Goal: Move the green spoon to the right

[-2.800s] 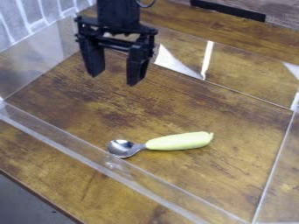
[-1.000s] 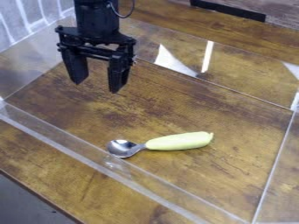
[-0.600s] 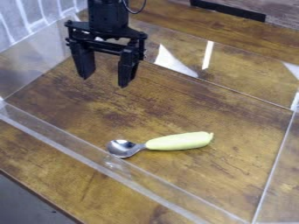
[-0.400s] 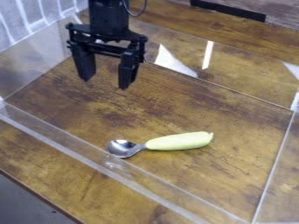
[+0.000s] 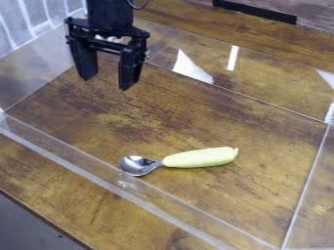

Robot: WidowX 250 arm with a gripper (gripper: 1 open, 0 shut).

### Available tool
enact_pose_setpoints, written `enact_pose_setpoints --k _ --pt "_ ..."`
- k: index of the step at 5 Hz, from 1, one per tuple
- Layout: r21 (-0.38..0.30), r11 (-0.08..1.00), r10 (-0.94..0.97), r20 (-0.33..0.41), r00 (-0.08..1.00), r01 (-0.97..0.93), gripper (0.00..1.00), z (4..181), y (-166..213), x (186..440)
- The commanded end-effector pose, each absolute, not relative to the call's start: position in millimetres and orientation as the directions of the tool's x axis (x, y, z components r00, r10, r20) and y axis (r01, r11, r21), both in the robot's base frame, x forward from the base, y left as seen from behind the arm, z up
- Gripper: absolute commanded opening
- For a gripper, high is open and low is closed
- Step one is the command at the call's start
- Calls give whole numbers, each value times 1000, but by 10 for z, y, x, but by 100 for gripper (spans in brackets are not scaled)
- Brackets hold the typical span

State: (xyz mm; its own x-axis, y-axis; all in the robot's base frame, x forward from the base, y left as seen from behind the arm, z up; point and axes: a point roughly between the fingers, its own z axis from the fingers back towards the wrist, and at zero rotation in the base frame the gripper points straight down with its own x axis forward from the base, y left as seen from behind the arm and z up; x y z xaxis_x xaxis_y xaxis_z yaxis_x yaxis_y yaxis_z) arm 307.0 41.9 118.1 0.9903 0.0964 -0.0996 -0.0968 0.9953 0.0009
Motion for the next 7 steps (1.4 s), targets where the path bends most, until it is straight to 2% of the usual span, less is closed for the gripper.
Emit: enact_pose_setpoints --k 1,2,3,5,7 --pt "4 982 187 -68 980 -187 100 1214 383 3120" --pt "8 969 248 -72 966 -248 100 1154 223 3107" --pt "14 959 285 -72 956 -285 100 1167 75 3113" --pt "21 949 317 -62 947 -316 100 1146 243 3159" --pt "10 971 238 -34 971 -238 100 1201 349 3041"
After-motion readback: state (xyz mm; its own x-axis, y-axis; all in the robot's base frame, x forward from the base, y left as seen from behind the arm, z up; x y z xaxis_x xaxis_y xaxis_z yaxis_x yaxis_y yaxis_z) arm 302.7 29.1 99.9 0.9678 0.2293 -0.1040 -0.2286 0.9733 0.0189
